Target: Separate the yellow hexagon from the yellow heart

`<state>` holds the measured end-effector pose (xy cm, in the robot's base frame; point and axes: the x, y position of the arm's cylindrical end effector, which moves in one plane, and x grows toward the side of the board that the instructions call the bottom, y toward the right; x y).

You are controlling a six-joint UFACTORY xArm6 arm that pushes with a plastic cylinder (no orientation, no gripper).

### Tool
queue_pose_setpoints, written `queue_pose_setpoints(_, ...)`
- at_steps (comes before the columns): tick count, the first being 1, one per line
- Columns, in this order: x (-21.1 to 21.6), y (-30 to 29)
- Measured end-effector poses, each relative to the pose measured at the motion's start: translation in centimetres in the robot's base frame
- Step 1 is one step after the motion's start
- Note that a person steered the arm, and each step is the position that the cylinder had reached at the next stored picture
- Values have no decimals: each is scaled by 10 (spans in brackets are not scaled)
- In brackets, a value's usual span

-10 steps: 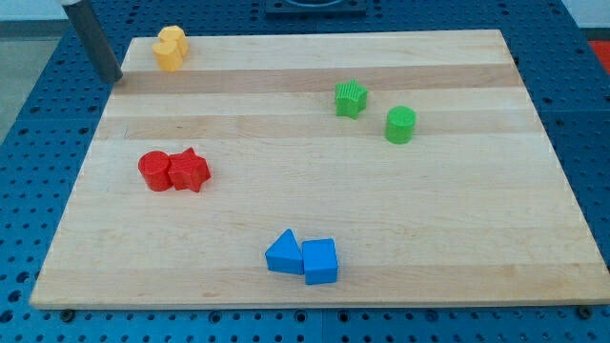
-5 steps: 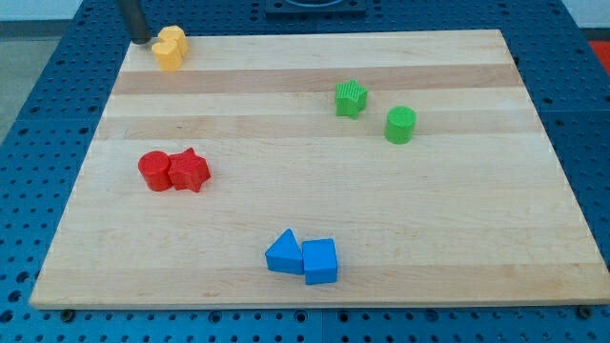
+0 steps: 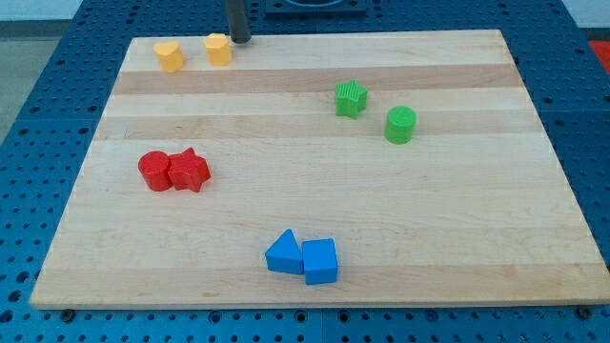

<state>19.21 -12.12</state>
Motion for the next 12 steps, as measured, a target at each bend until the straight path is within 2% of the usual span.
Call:
queue_pose_setpoints(4, 3, -37)
queue_pose_setpoints(6, 23, -37)
queue_pose_setpoints(8, 63, -33)
queue_pose_setpoints(12, 172, -32)
